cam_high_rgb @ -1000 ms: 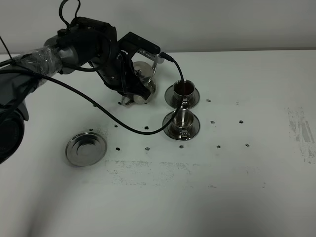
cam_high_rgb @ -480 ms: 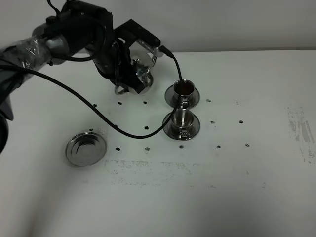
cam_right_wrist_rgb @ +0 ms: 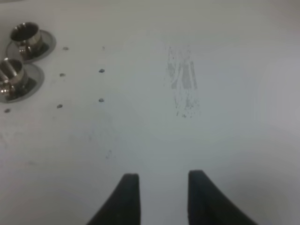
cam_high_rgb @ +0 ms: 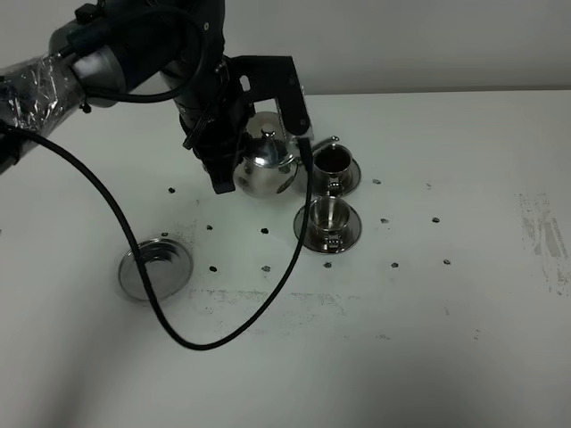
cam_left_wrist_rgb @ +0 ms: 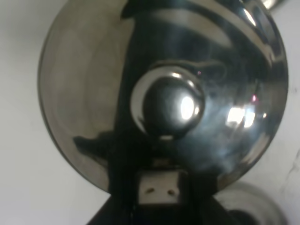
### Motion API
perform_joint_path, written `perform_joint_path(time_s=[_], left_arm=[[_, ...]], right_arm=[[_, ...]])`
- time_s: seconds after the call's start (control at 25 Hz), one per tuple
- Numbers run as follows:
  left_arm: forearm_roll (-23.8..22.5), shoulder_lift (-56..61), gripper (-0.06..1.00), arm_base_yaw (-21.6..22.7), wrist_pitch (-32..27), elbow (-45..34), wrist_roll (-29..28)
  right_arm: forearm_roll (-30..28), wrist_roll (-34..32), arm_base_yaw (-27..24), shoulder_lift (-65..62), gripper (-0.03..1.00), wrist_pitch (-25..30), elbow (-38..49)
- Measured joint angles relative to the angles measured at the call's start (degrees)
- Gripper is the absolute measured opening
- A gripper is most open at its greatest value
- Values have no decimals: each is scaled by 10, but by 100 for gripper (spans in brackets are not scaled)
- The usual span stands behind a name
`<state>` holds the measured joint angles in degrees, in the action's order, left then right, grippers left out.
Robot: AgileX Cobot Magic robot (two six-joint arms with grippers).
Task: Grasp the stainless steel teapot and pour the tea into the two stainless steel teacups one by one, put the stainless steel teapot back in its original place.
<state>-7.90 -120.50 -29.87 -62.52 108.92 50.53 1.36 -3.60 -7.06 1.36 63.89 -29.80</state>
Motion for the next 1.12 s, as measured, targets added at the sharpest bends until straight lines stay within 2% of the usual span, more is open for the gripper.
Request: perform_joint_path(time_s=[0.36, 0.48, 0.84, 1.12], left_arm=[[-55, -3, 20, 0, 1, 0, 170], [-58, -17, 20, 0, 6, 0, 206], [-128, -53, 20, -5, 35, 0, 217], [-160, -53, 20, -31, 54, 0, 217]], right_arm=[[0, 0, 0, 0, 28, 0, 0], [0, 0, 0, 0, 28, 0, 0], [0, 0, 0, 0, 28, 0, 0], [0, 0, 0, 0, 28, 0, 0]])
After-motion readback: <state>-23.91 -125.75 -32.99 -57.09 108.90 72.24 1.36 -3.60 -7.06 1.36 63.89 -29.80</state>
